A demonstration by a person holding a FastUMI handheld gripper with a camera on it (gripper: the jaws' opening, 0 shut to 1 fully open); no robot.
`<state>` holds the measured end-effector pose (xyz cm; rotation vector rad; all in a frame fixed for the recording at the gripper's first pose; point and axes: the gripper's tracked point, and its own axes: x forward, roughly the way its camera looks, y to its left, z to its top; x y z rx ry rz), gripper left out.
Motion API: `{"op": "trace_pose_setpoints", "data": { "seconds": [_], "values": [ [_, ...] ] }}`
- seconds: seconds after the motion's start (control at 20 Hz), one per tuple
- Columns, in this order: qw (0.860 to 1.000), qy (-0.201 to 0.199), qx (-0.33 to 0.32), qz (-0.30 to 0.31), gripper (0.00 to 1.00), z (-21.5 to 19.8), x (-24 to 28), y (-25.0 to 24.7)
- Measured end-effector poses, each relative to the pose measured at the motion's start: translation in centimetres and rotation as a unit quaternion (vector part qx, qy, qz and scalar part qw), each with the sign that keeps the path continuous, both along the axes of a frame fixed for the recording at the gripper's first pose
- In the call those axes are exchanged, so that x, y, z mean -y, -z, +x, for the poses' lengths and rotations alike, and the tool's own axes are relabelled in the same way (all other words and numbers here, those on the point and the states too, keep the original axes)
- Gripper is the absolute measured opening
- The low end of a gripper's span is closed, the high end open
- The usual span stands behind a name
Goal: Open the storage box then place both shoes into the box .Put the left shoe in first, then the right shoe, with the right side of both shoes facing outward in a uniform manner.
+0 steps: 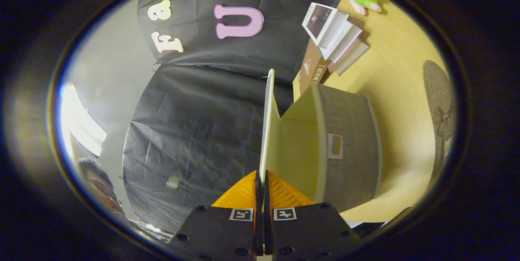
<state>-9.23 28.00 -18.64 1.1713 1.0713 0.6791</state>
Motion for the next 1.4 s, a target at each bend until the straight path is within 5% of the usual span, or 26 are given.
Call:
{"op": "trace_pose_setpoints", "data": {
  "seconds": [0.35,0.95,1.3,1.4],
  "values": [
    [0.998,-0.039,0.046,0.010,0.05,0.3,-7.5,-5.0],
    [0.987,-0.108,0.116,-0.021,0.05,-1.9,-21.2,-4.8],
    [0.965,-0.101,0.219,-0.102,0.98,-0.9,-22.8,-3.9],
    [0.960,-0.091,0.233,-0.128,0.98,0.0,-20.9,-3.4]
  ]
}}
